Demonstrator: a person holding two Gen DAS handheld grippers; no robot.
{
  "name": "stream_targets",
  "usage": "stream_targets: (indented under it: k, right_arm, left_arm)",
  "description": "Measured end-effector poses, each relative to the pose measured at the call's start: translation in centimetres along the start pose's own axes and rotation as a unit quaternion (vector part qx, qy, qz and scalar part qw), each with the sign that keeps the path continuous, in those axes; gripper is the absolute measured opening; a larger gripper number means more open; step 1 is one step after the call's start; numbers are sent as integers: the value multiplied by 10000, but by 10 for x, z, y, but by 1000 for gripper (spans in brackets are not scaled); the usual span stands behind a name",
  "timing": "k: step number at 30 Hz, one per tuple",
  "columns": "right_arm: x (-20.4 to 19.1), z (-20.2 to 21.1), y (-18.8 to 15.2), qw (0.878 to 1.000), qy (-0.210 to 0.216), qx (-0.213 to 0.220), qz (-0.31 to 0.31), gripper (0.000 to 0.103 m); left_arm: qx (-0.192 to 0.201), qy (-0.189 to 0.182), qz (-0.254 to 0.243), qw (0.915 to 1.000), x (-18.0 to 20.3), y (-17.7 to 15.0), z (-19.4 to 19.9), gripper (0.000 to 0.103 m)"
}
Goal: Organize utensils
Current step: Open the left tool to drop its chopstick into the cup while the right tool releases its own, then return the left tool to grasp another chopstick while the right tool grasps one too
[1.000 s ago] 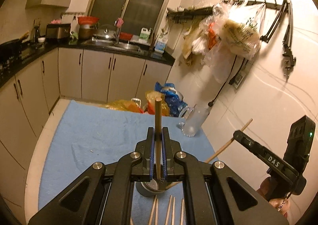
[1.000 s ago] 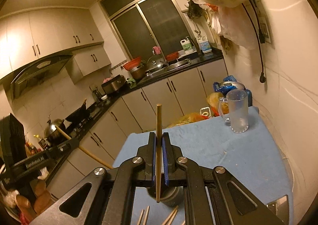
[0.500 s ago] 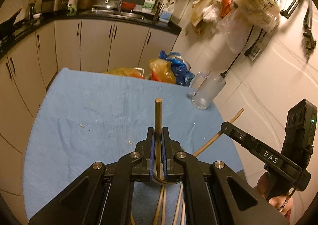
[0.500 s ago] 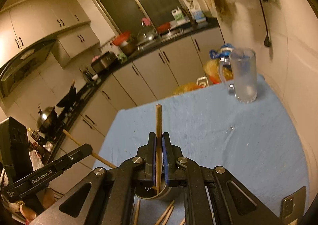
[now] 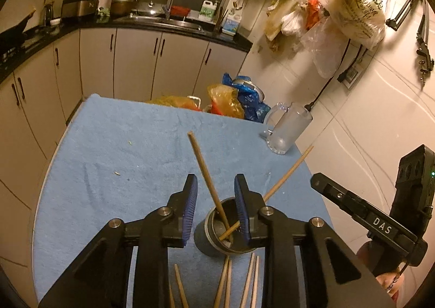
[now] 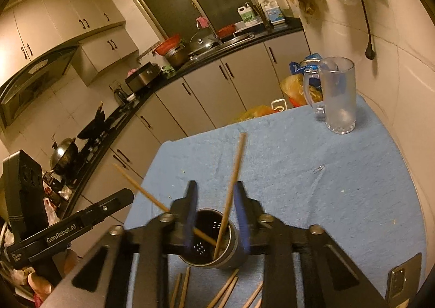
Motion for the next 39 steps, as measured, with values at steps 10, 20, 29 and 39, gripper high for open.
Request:
stream_targets:
  k: [10, 20, 29, 39]
  right_arm:
    - [-6, 45, -23, 9993, -174, 231, 236, 33]
    - [6, 59, -87, 9992, -307, -102, 229, 33]
    - [57, 50, -135, 9946, -465, -827, -424, 33]
    - [83, 12, -154, 9766, -786, -1783, -911, 24]
  left_arm:
    - [437, 208, -154, 9987, -7, -25, 49, 37]
    - [-46, 529, 112, 9985, -39, -92, 47, 48]
    - [-1043, 858, 387, 9901, -65, -161, 11, 49]
    - [-1676, 866, 828, 9786, -82, -184, -9, 49]
Point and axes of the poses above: each gripper's, at about its wrist camera, not at the fingertips, and z roughly against the way its jaws point, x to its right, y to its top, the point moved 2 cm from there along -z, roughly the way its jaws point
